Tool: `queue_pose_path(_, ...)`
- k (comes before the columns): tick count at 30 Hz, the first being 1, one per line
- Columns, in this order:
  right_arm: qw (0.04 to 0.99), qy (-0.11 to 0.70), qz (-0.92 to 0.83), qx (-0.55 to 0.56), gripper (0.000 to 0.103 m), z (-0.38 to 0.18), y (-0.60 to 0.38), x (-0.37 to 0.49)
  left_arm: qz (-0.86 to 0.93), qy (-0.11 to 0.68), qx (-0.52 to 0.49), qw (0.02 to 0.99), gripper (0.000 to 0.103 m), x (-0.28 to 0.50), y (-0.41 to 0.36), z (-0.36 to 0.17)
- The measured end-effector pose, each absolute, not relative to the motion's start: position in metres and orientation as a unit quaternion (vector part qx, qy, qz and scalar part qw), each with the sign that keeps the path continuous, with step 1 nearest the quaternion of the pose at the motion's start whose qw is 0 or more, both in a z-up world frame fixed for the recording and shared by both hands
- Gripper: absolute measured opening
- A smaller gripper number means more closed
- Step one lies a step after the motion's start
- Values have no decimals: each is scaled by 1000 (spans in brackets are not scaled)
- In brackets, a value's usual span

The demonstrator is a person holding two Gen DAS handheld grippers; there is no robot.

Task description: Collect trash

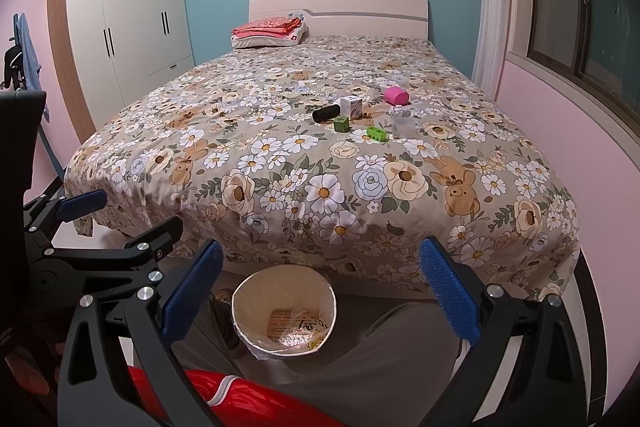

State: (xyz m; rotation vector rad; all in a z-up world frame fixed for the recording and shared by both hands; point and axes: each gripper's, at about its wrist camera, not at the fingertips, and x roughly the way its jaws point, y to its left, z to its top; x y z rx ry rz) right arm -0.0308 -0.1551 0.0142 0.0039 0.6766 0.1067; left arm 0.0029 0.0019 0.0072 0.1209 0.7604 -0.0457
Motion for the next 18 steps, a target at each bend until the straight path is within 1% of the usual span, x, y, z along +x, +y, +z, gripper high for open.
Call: queue_pose_path(18, 941, 335, 54, 5, 100, 12, -155, -31, -22, 373, 58, 926, 96, 2, 7, 6)
